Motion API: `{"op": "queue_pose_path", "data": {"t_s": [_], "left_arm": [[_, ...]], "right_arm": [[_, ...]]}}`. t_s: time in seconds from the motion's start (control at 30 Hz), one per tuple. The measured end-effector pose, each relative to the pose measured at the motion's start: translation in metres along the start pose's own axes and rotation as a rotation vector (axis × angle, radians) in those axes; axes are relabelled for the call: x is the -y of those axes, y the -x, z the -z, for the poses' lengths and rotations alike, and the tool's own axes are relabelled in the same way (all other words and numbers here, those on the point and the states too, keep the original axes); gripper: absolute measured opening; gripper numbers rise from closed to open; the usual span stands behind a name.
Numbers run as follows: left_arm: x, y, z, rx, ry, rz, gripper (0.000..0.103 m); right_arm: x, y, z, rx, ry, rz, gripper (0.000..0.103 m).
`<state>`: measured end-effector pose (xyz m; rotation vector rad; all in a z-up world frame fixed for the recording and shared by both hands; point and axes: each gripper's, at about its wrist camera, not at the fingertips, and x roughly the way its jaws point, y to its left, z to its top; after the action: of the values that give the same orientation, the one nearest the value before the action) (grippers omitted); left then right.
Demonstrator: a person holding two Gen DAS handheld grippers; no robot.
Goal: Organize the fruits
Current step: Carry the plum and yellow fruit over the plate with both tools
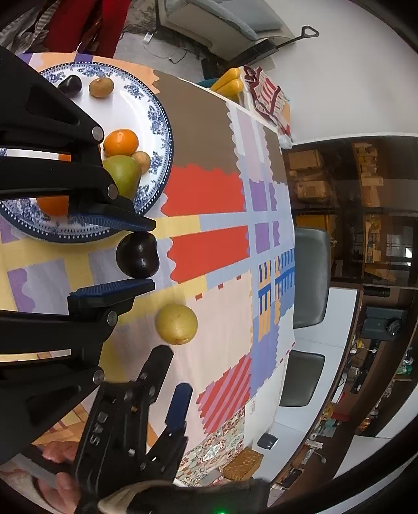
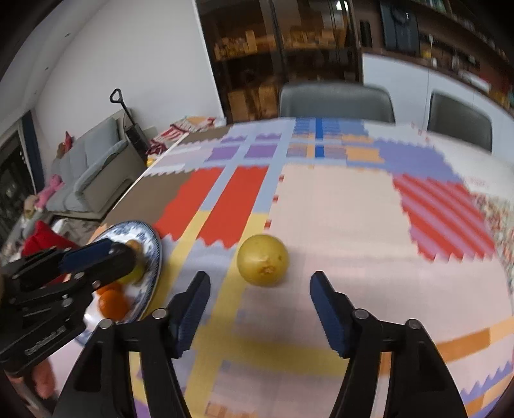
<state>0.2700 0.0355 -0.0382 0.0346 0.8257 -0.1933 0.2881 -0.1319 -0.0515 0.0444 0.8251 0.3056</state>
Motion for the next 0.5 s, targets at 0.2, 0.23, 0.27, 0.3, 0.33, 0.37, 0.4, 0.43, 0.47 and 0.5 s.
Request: {"op": "queue_pose_path", "data": {"t_s": [0.2, 0.23, 0.27, 0.3, 0.33, 0.37, 0.4, 0.43, 0.47, 0.5], "left_arm": [[-0.011, -0.014, -0.003, -0.017, 0.001, -0.038, 0.030], [-0.013, -0.018, -0.004, -0.023, 0.001, -0.039, 0.030], [-0.014, -0.021, -0.004, -0.027, 0.002, -0.037, 0.030], [-0.015, -0.024, -0.005, -0.034, 0.005, -0.032, 0.030], [-0.016, -0.028, -0.005, -0.039, 0.008, -0.027, 0.030], [-0.017, -0.030, -0.005, -0.042, 0.010, -0.026, 0.030], [-0.017, -0.032, -0.005, -0.044, 0.011, -0.025, 0.030], [-0.018, -0.033, -0.005, -0.046, 0.013, -0.021, 0.030], [-0.019, -0.034, -0.005, -0.047, 0.016, -0.018, 0.030], [-0.019, -0.035, -0.005, -0.047, 0.017, -0.018, 0.030]], "right_arm": [[0.000, -0.039, -0.016, -0.058, 0.010, -0.003, 0.066], [0.000, -0.046, -0.018, -0.072, 0.010, -0.007, 0.066], [0.000, -0.055, -0.019, -0.094, 0.008, -0.021, 0.066], [-0.001, -0.058, -0.019, -0.097, 0.006, -0.045, 0.066], [-0.002, -0.062, -0.018, -0.106, 0.001, -0.071, 0.065], [-0.003, -0.066, -0.019, -0.118, -0.006, -0.096, 0.062], [-0.005, -0.069, -0.018, -0.118, -0.011, -0.127, 0.052], [-0.006, -0.070, -0.018, -0.127, -0.016, -0.151, 0.049], [-0.008, -0.069, -0.018, -0.126, -0.016, -0.140, 0.049], [-0.009, -0.070, -0.018, -0.127, -0.011, -0.138, 0.049]]}}
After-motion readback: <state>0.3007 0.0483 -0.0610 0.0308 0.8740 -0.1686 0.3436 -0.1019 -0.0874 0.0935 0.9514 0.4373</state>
